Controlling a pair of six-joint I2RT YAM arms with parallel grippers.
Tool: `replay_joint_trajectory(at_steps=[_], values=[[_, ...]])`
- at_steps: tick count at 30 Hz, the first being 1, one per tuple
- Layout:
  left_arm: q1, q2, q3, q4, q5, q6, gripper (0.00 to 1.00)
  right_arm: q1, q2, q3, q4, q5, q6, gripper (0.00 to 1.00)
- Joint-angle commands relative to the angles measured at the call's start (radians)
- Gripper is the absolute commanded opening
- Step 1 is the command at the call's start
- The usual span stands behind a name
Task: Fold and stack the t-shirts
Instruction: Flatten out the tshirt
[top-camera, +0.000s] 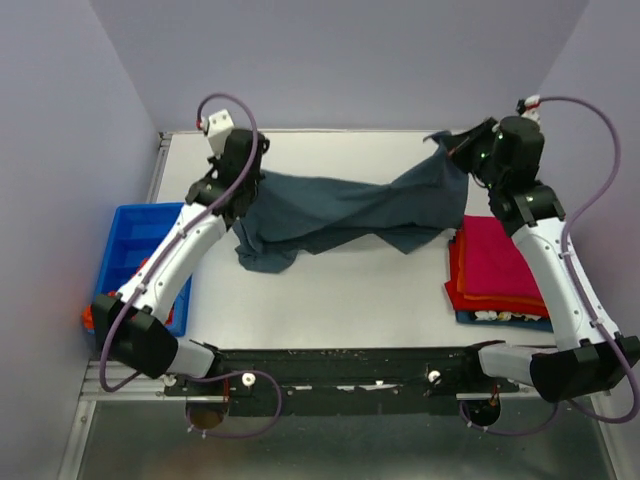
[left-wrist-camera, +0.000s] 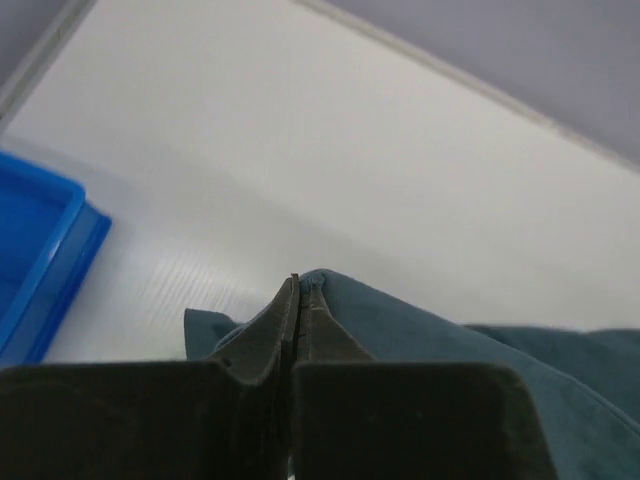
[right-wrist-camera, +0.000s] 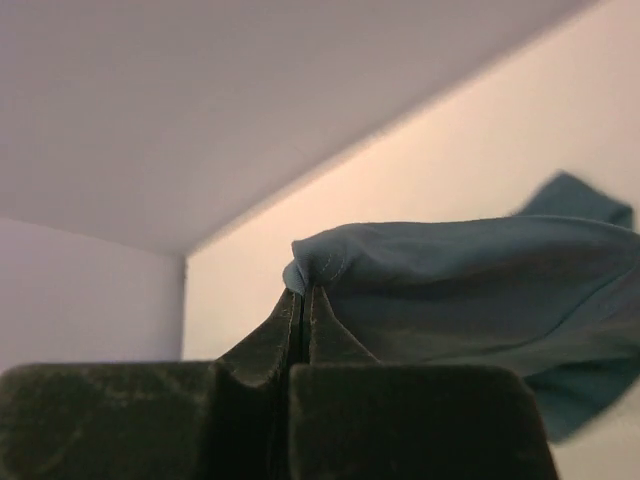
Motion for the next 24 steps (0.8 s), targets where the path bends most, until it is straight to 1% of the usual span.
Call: replay_joint_trajectory(at_steps=[1, 4, 6, 7, 9, 11, 13, 14, 15, 17, 19, 21, 23, 24], values=[[0.037, 0.126, 0.452, -0.148, 0.002, 0.165, 0.0, -0.002, 0.01, 0.258, -0.036, -0.01, -0.049, 0.01], [0.039, 0.171, 0.742, -0.243, -0.022, 0.249, 0.0, -0.002, -0.013, 0.415, -0.024, -0.016, -0.101, 0.01], [0.037, 0.17, 0.874, -0.285, -0.045, 0.291, 0.0, -0.004, -0.045, 0.495, -0.009, -0.06, -0.152, 0.01], [0.037, 0.156, 0.913, -0.303, -0.064, 0.298, 0.0, -0.002, -0.072, 0.516, 0.005, -0.08, -0.178, 0.01], [0.037, 0.099, 0.928, -0.336, -0.095, 0.3, 0.0, -0.004, -0.146, 0.529, 0.028, -0.149, -0.216, 0.01], [0.037, -0.002, 0.866, -0.33, -0.099, 0.292, 0.0, -0.004, -0.239, 0.505, 0.043, -0.166, -0.23, 0.01], [0.037, -0.117, 0.733, -0.279, -0.095, 0.283, 0.0, -0.002, -0.338, 0.459, 0.076, -0.181, -0.244, 0.01], [0.037, -0.166, 0.691, -0.247, -0.092, 0.28, 0.0, -0.002, -0.382, 0.44, 0.086, -0.185, -0.247, 0.01], [0.037, -0.211, 0.663, -0.225, -0.098, 0.277, 0.0, -0.002, -0.419, 0.429, 0.097, -0.188, -0.253, 0.01], [0.037, -0.251, 0.672, -0.205, -0.108, 0.282, 0.0, -0.004, -0.445, 0.473, 0.084, -0.183, -0.263, 0.01], [0.037, -0.23, 0.751, -0.225, -0.109, 0.297, 0.0, -0.002, -0.42, 0.571, 0.019, -0.175, -0.273, 0.01], [0.037, -0.17, 0.848, -0.271, -0.101, 0.308, 0.0, -0.002, -0.338, 0.697, -0.048, -0.168, -0.278, 0.01], [0.037, -0.112, 0.875, -0.268, -0.104, 0.314, 0.0, -0.002, -0.24, 0.786, -0.111, -0.16, -0.267, 0.01], [0.037, -0.092, 0.853, -0.239, -0.11, 0.317, 0.0, -0.002, -0.197, 0.811, -0.149, -0.152, -0.258, 0.01]])
